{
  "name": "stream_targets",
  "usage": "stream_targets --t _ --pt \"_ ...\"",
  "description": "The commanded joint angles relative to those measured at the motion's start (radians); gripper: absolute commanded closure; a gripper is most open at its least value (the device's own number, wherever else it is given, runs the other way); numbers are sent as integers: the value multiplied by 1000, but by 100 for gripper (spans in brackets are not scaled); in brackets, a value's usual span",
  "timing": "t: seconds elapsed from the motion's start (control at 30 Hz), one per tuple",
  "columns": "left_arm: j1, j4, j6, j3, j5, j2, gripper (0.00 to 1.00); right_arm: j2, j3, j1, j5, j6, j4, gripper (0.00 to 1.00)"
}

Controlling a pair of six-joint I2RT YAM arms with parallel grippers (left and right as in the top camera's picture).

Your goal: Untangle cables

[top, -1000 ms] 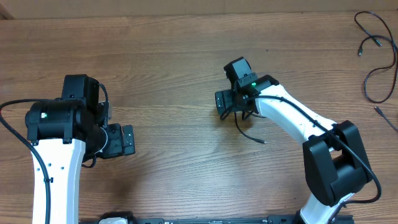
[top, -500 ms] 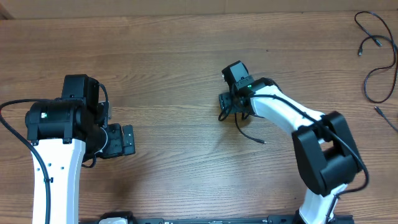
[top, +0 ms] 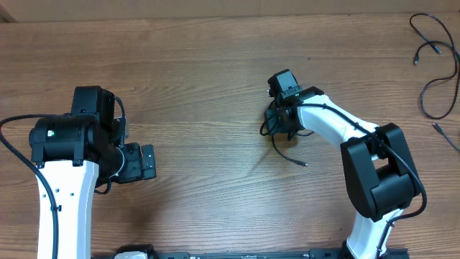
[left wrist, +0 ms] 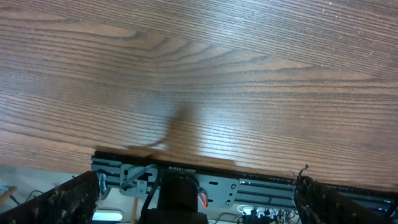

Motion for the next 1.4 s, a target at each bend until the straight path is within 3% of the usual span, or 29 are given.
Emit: stream_targets --t 0.0,0.13,0.27,0.33,0.73,1.03,1.27,1.3,1.33,1.37 --pt "10 -1 23 12 7 2 0 30 -6 21 -65 3 -51 42" --pt "10 -1 23 12 7 2 0 30 -6 33 -53 2 -107 49" --pt "10 -1 23 12 7 2 0 30 -6 23 7 3 -96 84" --pt "10 -1 23 12 7 2 0 30 -6 8 26 3 -89 96" --pt "10 -1 23 12 7 2 0 28 132 -267 68 3 -121 96" --pt "10 -1 23 12 7 2 0 29 221 -473 60 -161 33 96" --pt "10 -1 23 12 7 2 0 66 221 -604 59 -164 87 96" --pt "10 -1 23 12 7 2 1 70 221 -617 58 -164 79 93" --pt "10 -1 23 12 7 2 1 71 221 -628 52 -158 74 76" --pt "10 -1 23 12 7 2 0 71 222 -637 23 -143 72 50"
